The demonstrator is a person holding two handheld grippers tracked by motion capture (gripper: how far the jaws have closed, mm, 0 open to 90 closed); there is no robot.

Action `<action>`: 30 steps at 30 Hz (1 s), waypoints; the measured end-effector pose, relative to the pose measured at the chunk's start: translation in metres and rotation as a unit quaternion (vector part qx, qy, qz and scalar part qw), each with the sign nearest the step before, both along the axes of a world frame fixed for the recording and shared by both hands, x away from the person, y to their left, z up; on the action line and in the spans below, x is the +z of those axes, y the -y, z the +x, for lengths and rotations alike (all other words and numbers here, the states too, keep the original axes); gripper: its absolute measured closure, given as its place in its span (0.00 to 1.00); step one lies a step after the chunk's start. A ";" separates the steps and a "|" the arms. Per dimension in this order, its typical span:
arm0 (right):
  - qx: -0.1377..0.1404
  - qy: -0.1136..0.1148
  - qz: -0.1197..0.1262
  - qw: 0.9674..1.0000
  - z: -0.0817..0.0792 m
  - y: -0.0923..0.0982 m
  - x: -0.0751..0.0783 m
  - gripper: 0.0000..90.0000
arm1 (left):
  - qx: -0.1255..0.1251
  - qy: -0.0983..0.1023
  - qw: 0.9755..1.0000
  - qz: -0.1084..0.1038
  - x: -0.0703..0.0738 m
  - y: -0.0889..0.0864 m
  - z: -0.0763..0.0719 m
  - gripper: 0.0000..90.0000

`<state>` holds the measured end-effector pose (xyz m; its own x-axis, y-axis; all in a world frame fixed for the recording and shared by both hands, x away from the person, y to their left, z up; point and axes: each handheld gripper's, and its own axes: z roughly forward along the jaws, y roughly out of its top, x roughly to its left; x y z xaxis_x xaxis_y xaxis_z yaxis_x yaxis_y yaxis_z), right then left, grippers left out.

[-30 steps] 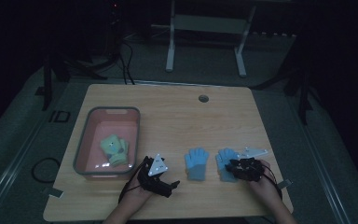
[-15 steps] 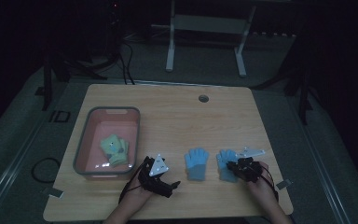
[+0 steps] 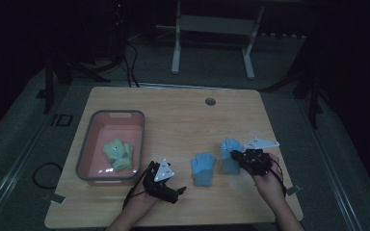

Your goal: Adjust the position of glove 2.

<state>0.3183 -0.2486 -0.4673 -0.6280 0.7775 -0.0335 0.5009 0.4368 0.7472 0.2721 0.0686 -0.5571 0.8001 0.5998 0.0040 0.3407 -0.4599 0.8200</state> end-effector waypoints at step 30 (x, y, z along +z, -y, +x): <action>0.049 -0.065 0.009 0.997 -0.004 -0.072 -0.029 0.94 | -0.004 0.005 1.000 -0.001 0.002 -0.001 -0.001 0.01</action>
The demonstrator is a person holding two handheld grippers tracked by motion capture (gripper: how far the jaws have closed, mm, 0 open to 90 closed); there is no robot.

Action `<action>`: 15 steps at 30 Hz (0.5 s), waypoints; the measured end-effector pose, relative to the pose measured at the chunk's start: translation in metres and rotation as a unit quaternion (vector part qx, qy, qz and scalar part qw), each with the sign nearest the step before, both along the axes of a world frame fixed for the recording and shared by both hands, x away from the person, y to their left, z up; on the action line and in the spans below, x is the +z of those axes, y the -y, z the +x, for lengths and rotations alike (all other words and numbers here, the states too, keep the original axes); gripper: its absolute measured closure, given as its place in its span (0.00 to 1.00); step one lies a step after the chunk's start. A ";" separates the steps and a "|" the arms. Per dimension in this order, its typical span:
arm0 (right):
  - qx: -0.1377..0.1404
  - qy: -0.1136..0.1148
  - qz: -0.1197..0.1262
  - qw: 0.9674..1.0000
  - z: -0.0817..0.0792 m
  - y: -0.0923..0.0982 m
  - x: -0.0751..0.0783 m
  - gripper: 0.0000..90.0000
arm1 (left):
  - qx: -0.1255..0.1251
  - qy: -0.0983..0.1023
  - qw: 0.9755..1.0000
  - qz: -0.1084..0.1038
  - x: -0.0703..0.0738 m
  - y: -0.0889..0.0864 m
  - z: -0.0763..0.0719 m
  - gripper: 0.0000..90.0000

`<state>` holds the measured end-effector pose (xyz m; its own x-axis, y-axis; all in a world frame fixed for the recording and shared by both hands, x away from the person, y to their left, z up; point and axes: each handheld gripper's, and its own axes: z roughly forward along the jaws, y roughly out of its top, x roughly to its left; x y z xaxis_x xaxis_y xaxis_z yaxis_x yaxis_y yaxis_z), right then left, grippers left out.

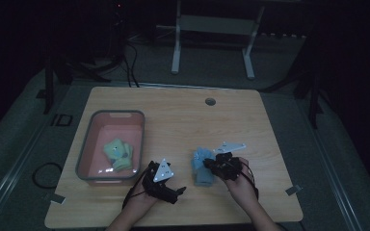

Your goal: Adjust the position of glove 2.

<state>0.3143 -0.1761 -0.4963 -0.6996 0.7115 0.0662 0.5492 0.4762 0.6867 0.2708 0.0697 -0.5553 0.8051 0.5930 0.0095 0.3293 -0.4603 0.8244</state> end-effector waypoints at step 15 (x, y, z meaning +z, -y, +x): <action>-0.008 -0.029 -0.021 0.999 0.008 -0.007 -0.034 0.88 | -0.001 0.000 1.000 -0.001 0.000 -0.001 -0.001 0.01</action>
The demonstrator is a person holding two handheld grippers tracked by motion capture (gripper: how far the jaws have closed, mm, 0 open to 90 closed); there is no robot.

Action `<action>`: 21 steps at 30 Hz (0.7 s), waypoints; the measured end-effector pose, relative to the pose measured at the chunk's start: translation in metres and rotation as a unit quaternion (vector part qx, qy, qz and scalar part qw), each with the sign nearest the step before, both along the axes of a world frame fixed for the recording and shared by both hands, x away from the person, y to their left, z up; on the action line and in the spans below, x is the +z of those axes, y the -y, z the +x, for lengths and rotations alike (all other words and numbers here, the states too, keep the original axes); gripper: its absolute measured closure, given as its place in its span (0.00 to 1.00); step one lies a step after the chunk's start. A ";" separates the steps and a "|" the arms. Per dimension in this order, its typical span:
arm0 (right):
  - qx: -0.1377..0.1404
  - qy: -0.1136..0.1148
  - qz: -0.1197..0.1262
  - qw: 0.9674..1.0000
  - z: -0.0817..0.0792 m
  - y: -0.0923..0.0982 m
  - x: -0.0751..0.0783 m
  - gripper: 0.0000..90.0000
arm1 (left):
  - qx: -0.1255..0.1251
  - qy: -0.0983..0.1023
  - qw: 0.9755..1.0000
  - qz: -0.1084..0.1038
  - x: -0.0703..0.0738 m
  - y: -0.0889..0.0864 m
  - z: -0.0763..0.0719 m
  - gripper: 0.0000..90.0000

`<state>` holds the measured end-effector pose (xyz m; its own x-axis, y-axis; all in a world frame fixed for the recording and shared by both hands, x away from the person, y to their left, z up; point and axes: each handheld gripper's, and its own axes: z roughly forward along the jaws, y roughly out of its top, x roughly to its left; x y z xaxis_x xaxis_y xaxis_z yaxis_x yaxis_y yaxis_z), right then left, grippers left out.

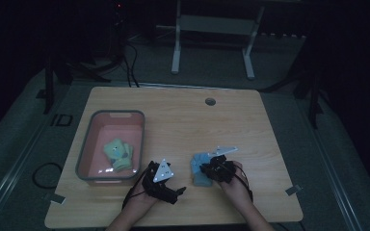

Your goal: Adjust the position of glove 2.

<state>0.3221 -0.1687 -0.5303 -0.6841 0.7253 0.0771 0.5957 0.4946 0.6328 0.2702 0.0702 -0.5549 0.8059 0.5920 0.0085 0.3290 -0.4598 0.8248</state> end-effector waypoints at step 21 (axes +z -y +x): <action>0.050 0.001 -0.013 0.999 0.004 0.004 -0.003 0.65 | -0.030 0.048 0.998 0.005 0.002 0.007 -0.006 0.01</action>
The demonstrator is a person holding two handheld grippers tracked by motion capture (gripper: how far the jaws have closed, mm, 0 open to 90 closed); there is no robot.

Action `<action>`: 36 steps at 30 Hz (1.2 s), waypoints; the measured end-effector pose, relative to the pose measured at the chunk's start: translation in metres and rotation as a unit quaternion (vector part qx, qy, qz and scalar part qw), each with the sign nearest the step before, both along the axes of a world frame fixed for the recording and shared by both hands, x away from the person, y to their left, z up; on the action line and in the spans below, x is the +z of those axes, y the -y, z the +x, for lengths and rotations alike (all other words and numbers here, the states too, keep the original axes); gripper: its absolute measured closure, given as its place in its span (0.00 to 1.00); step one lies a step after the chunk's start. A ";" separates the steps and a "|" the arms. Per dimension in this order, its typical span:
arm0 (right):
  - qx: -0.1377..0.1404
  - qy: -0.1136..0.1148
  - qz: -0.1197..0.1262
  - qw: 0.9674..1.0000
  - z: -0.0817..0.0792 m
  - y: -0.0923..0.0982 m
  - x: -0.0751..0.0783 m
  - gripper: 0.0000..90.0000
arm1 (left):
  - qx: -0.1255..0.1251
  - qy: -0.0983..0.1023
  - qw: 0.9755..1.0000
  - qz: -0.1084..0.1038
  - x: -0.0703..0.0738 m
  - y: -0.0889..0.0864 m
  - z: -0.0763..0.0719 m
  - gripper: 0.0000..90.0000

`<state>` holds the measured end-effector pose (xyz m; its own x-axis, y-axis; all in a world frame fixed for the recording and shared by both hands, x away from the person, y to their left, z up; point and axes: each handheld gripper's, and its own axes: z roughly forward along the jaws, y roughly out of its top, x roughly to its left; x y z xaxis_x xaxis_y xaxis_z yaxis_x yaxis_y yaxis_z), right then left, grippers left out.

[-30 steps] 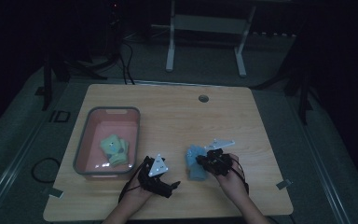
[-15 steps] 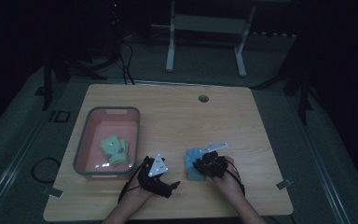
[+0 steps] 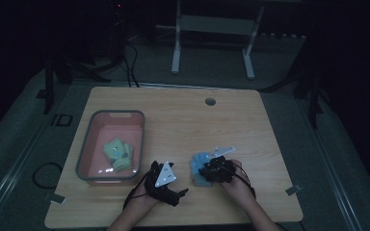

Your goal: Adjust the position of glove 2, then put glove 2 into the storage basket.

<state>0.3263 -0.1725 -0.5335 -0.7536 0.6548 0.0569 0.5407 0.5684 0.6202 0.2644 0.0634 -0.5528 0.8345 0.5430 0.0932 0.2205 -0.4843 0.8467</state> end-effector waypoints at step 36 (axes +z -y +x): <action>0.016 -0.008 0.105 0.994 0.026 0.033 0.040 0.26 | -0.163 0.023 0.980 0.107 0.009 0.066 0.014 0.42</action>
<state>0.3519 -0.2059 -0.4934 -0.7721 0.6022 0.2031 0.5354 0.4442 0.7184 0.2784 -0.0024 -0.5440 0.9528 0.2114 0.2177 -0.0121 -0.6905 0.7233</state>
